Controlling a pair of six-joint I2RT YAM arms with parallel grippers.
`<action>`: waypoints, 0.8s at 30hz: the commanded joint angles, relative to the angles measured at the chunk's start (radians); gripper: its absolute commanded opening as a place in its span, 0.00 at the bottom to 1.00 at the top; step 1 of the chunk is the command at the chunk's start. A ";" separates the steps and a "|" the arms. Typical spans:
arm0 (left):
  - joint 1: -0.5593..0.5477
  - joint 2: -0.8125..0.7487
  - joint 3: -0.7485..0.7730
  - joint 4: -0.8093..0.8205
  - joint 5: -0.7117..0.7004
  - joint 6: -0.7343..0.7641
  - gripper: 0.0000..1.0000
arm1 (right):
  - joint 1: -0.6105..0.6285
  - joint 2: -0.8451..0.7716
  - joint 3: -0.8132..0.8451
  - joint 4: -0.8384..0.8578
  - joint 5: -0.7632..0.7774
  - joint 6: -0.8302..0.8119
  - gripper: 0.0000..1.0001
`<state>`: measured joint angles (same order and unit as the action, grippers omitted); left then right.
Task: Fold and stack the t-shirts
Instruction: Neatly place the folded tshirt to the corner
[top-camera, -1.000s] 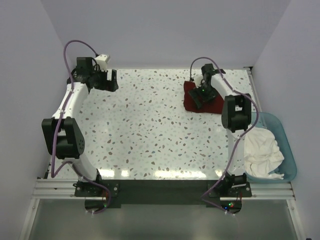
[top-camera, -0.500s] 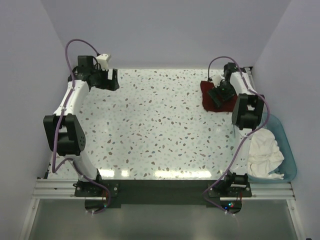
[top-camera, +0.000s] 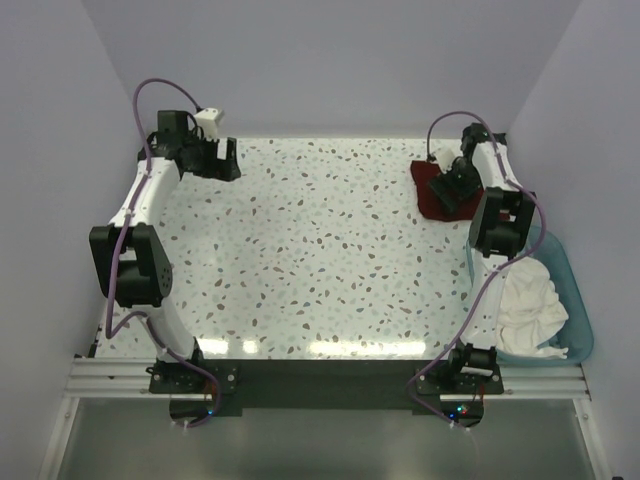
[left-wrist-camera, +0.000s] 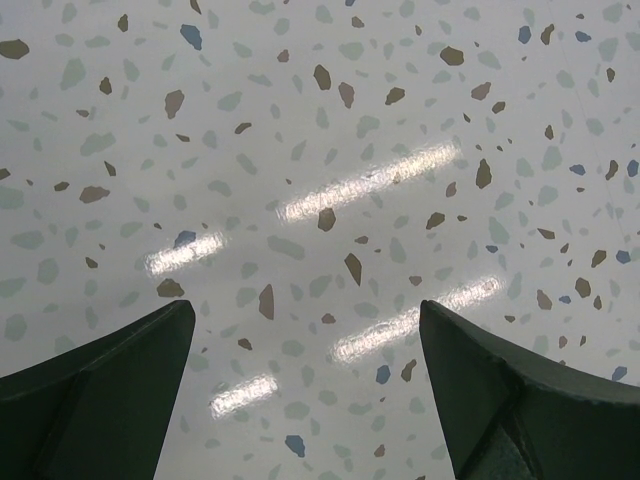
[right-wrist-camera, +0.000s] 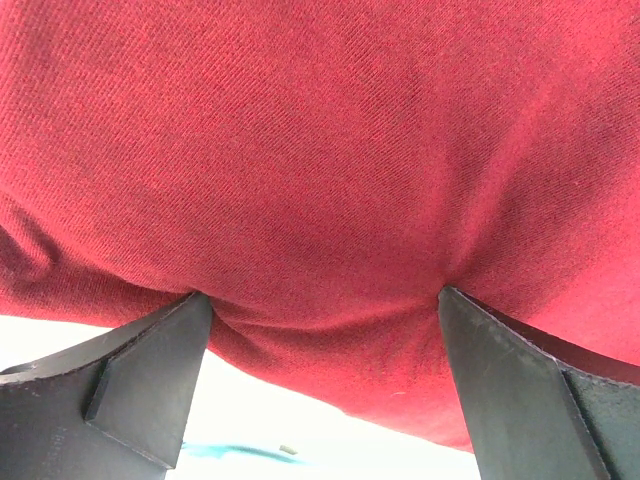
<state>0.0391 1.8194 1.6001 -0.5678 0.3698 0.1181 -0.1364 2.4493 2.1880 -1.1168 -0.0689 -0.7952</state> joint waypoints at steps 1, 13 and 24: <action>0.004 0.004 0.049 -0.004 0.021 0.023 1.00 | -0.029 0.091 0.035 0.061 0.066 -0.062 0.99; 0.005 0.004 0.050 -0.001 0.027 0.025 1.00 | -0.026 -0.014 0.121 0.106 0.028 0.016 0.99; 0.005 -0.037 0.012 0.016 0.038 0.002 1.00 | -0.015 -0.199 -0.048 0.029 0.066 0.238 0.99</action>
<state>0.0391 1.8267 1.6081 -0.5701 0.3893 0.1238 -0.1524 2.3478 2.2024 -1.0637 -0.0319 -0.6491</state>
